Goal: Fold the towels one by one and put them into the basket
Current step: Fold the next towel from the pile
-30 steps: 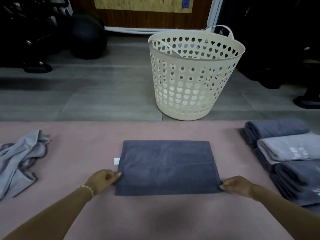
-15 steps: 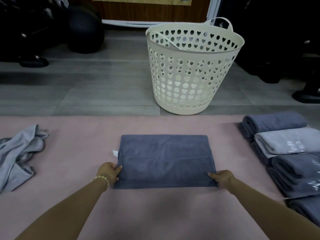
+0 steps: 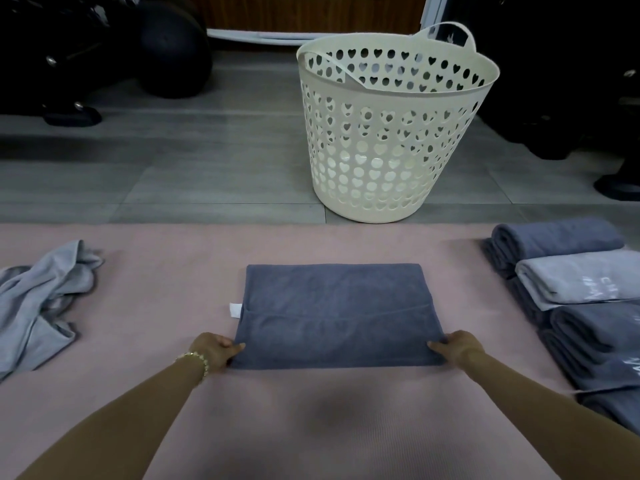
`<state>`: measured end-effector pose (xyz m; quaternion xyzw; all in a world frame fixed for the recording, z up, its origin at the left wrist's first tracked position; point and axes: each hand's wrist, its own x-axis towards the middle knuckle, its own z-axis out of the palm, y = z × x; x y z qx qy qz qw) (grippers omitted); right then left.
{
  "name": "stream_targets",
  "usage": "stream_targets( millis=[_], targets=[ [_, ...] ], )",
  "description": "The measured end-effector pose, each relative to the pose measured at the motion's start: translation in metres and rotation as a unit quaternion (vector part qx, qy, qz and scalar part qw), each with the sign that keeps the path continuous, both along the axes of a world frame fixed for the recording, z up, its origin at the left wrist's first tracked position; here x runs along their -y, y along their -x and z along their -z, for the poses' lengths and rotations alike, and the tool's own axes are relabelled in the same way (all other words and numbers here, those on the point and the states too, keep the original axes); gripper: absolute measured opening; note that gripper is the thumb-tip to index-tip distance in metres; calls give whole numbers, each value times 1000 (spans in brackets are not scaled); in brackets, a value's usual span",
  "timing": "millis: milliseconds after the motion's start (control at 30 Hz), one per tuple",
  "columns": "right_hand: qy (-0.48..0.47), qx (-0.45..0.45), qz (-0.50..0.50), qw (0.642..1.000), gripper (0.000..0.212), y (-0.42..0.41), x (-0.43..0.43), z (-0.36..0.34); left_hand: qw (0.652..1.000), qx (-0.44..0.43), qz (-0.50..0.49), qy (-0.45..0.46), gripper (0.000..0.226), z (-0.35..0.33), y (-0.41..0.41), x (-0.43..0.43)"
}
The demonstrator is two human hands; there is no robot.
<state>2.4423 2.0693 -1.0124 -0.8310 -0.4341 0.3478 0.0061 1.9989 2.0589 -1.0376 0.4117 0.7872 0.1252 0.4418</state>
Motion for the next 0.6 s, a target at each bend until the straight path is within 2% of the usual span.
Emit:
stream_targets(
  millis=[67,100,167,267,333,400,500,533,600],
  targets=[
    [-58,86,-34,994,44,13,-4,-4,999,-23,31,15,38,-3,-1,-2],
    [-103,97,-64,988,46,22,-5,-5,999,-28,40,19,41,-4,-1,-3],
    [-173,46,-161,971,48,45,-5,-6,999,-12,33,22,43,-5,-2,-4],
    [-132,16,-387,913,62,83,2,-6,999,22,16,24,36,-4,-6,-2],
    [-67,29,-478,876,89,103,8,-1,996,79,-17,29,39,-3,-14,-1],
    [-34,48,-503,862,108,113,13,7,988,139,-64,29,39,-9,-24,-2],
    [-21,65,-508,859,109,117,15,10,969,213,-123,20,27,-23,-36,-14],
    [-12,49,-497,866,109,116,14,8,953,258,-155,17,30,-28,-40,-19],
    [-22,-38,-415,909,102,112,8,-2,910,360,-206,4,41,-39,-53,-30]
  ],
)
